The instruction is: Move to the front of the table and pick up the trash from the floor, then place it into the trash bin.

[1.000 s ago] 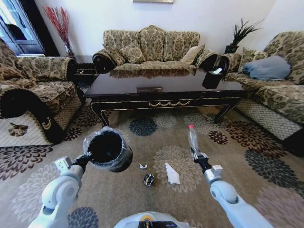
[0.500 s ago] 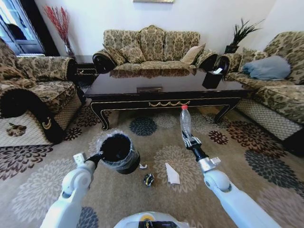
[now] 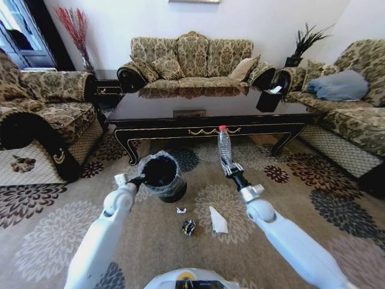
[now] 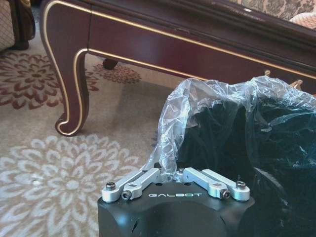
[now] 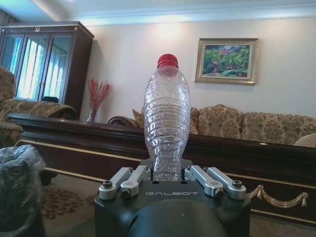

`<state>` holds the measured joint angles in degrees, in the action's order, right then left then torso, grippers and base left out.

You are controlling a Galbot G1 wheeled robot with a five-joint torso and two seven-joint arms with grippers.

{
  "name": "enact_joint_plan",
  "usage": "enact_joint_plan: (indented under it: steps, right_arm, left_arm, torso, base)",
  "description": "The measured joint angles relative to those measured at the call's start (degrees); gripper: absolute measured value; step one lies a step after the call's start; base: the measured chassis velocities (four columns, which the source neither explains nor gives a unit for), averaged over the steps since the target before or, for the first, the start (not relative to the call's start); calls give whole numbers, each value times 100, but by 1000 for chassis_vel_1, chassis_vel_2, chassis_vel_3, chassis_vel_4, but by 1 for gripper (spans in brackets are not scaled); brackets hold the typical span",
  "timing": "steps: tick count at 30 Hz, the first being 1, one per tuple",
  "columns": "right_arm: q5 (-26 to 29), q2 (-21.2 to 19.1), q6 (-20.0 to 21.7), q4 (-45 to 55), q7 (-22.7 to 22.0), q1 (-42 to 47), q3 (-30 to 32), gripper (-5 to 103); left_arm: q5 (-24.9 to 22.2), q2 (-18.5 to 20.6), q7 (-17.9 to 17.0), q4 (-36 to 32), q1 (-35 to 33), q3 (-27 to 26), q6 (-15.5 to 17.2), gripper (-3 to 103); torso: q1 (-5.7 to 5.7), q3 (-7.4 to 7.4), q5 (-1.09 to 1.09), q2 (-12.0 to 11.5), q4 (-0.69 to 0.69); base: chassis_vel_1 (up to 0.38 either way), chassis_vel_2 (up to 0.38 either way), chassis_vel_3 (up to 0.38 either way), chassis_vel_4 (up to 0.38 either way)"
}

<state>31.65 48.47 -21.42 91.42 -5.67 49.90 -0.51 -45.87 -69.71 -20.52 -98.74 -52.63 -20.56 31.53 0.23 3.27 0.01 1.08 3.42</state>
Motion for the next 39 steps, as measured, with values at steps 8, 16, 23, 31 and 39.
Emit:
enact_joint_plan:
  steps: [8, 16, 23, 31, 39]
  right_arm:
    - [-29, 292, -232, -762, 8, -1195, -1019, 25]
    - [85, 584, -272, -801, 16, -1941, -1736, 25]
    - [72, 603, -287, -422, 21, -2227, -2177, 25]
    - [8, 744, -314, -552, 31, -2517, -2730, 25]
    - [-53, 806, -335, -730, 3, -2644, -3086, 25]
  left_arm:
    - [159, -496, 29, 736, 599, 338, -132, 4]
    - [254, -795, 18, 1074, 929, 512, -147, 4]
    - [254, -774, 7, 1131, 1032, 555, -158, 4]
    - [258, -873, 8, 1153, 1094, 606, -189, 4]
    - [267, -879, 5, 1056, 1074, 609, -189, 4]
  torso:
    - [0, 0, -1, 0, 0]
    - [0, -1, -1, 0, 0]
    - [-1, -1, -1, 0, 0]
    - [-1, -1, -2, 0, 1]
    - [-1, -1, -2, 0, 0]
  base:
    - [0, 0, 0, 0]
    - [0, 0, 0, 0]
    - [0, 0, 0, 0]
    - [0, 0, 0, 0]
    - [0, 0, 0, 0]
